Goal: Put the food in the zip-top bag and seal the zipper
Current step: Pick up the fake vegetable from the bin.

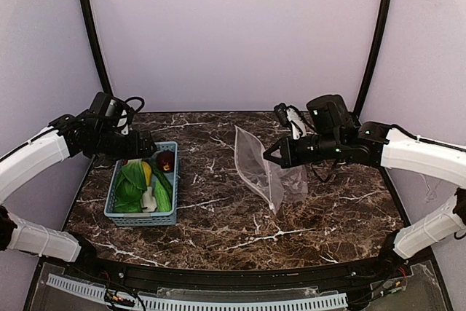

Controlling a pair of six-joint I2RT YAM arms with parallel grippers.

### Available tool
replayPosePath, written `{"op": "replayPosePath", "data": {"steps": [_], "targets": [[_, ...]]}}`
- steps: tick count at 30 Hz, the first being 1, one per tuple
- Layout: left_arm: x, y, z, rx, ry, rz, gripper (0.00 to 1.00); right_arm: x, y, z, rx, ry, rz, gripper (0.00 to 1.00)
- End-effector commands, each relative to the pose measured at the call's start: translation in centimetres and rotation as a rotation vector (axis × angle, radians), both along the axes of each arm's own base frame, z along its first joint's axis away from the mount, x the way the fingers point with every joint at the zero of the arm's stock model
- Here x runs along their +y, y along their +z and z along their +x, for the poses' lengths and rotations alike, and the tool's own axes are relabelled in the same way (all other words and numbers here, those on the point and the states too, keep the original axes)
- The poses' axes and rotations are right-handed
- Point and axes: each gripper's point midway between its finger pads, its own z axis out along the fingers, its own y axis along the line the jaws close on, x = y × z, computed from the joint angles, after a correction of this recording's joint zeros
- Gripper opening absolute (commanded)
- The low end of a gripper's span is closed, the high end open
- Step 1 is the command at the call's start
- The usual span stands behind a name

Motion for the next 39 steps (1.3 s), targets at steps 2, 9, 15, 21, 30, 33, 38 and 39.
{"op": "replayPosePath", "data": {"steps": [2, 9, 15, 21, 30, 33, 38, 39], "targets": [[3.4, -3.1, -0.5, 0.054, 0.063, 0.055, 0.99, 0.7, 0.2, -0.1, -0.001, 0.013, 0.015, 0.00], [5.1, -5.2, -1.0, 0.068, 0.127, 0.013, 0.99, 0.7, 0.1, -0.2, 0.002, 0.016, 0.017, 0.00], [5.8, -7.1, -1.8, 0.099, 0.162, -0.046, 0.99, 0.9, 0.0, -0.3, 0.012, 0.026, 0.024, 0.00], [5.5, -8.3, -2.4, 0.105, 0.179, -0.123, 0.99, 0.9, 0.1, -0.5, 0.013, 0.031, 0.031, 0.00], [5.4, -9.1, -2.9, 0.112, 0.191, -0.167, 0.84, 0.9, 0.2, -0.6, 0.014, 0.034, 0.040, 0.00], [5.5, -9.2, -3.0, 0.109, 0.197, -0.168, 0.79, 0.9, 0.2, -0.7, 0.017, 0.038, 0.044, 0.00], [5.6, -9.4, -3.2, 0.108, 0.205, -0.177, 0.68, 1.0, 0.3, -0.7, 0.018, 0.040, 0.048, 0.00], [5.5, -9.4, -3.2, 0.108, 0.205, -0.179, 0.66, 1.0, 0.3, -0.7, 0.017, 0.042, 0.049, 0.00]]}}
